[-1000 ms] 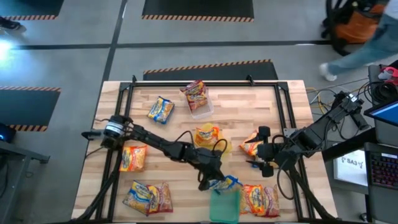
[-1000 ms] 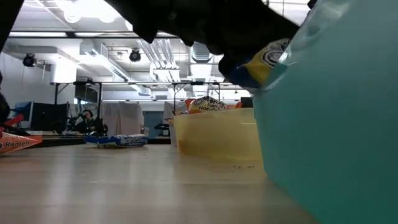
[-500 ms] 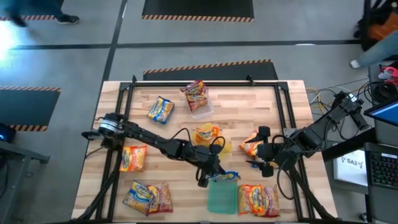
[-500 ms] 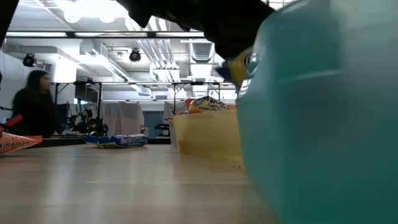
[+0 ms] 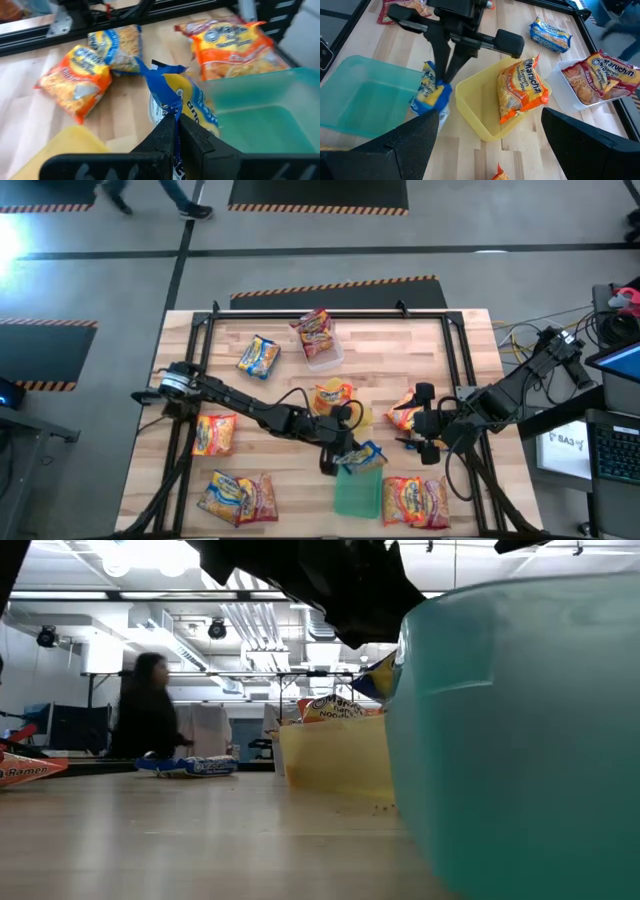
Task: Sort Maruchan noodles
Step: Put the blue noodle pack into the green bin
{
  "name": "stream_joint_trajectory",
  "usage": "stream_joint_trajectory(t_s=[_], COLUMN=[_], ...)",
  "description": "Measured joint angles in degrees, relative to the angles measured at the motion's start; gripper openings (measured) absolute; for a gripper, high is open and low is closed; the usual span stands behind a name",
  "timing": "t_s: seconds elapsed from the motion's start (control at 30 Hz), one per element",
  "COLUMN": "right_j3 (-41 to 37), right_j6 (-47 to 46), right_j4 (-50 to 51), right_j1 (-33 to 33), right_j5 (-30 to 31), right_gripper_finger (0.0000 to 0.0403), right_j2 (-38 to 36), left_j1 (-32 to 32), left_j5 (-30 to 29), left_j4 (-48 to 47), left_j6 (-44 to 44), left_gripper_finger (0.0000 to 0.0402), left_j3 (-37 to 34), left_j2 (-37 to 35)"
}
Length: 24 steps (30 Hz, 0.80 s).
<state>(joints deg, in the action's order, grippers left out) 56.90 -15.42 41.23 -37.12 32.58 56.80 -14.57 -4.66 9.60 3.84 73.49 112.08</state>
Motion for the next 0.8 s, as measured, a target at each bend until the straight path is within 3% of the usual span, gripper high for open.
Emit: stream_joint_trajectory(t_s=[0.63, 0.8], right_j3=[0.0, 0.0], right_j6=[0.0, 0.0], right_j4=[0.0, 0.0], right_j1=[0.0, 0.0], right_j5=[0.0, 0.0], right_gripper_finger=[0.0341, 0.0341], right_j2=[0.0, 0.0], left_j1=[0.0, 0.1], left_j5=[-5.3, -5.4], left_j4=[-0.4, -0.6], left_j6=[-1.8, -6.5], left_gripper_finger=[0.0000, 0.0000], left_j3=[0.0, 0.0], left_j2=[-0.1, -0.1])
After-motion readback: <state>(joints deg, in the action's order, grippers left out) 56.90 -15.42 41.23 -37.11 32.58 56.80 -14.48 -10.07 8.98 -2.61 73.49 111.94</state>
